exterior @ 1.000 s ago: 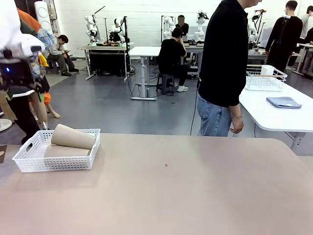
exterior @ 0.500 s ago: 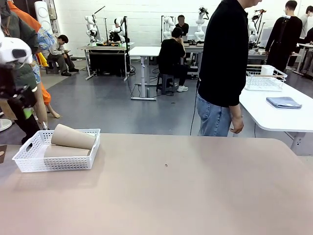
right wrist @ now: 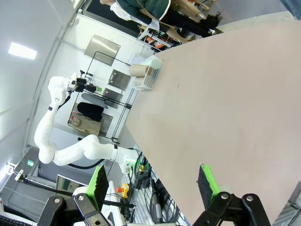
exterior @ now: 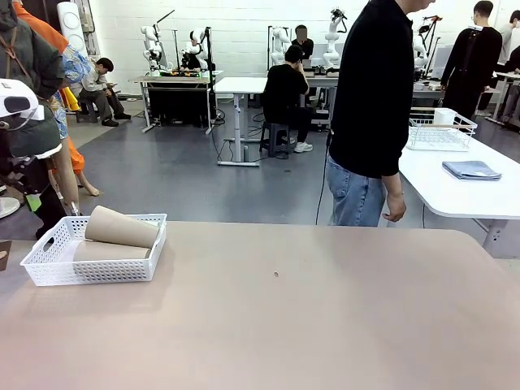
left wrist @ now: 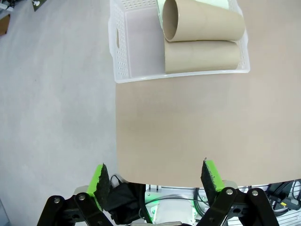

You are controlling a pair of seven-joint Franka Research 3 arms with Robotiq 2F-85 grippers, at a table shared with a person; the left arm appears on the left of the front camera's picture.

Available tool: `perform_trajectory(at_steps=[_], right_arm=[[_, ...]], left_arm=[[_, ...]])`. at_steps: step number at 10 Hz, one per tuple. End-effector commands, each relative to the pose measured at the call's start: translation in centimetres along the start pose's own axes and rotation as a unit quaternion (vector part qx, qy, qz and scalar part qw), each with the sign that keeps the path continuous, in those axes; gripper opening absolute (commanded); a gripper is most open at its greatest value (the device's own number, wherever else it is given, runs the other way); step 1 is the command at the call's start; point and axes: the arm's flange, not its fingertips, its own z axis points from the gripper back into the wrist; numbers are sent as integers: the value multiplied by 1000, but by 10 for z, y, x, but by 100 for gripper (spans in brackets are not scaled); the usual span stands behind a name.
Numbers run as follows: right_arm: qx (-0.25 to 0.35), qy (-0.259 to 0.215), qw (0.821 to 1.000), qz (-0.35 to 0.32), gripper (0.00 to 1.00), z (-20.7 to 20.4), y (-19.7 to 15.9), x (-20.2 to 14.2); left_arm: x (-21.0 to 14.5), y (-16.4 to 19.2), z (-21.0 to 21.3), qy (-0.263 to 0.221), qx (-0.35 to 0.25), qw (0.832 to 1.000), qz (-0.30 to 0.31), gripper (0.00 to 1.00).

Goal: Clean and organize the cups into the basket.
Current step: Move the Organizing basket back to the left side of the table.

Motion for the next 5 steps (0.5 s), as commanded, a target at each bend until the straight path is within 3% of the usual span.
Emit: perform_trajectory(at_steps=[1,2,3,4,5], right_arm=[[0,0,1000,2,100,-1,0,0],[0,0,1000,2,100,-1,0,0],[0,0,1000,2,100,-1,0,0],[0,0,1000,2,100,-1,0,0],[0,0,1000,2,100,-1,0,0]], left_arm=[[4,0,0,0,-1,1000,11,100],[0,0,0,0,0,1000,0,100],[-7,12,3,37,-200,979,4,100],[-13,35,5,53,-349,935,21,100],[-12,65,0,51,-444,892,70,100]])
